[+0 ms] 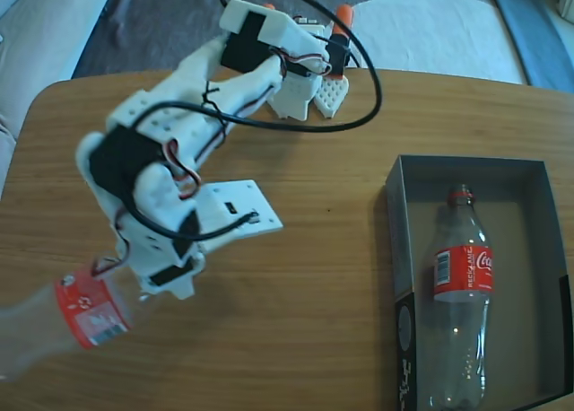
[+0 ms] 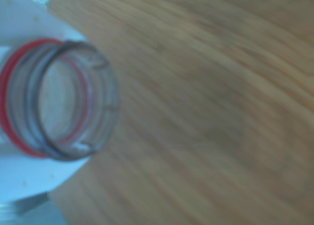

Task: Grasp the bottles and put them in the box.

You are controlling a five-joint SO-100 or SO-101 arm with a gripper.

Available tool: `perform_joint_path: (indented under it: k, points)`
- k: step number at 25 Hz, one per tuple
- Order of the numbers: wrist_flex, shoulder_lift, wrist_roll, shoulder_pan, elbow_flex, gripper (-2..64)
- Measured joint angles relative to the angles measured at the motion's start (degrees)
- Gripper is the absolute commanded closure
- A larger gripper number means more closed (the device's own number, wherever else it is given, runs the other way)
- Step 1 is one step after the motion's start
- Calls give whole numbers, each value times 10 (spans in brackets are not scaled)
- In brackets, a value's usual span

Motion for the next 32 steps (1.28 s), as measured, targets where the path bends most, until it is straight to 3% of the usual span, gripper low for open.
perform_joint_path:
  k: [18,26,32]
  points:
    - [-53,250,5,-178,280,618]
    - [-102,298,22,-269,299,618]
    - [-107,325,53,-340,299,618]
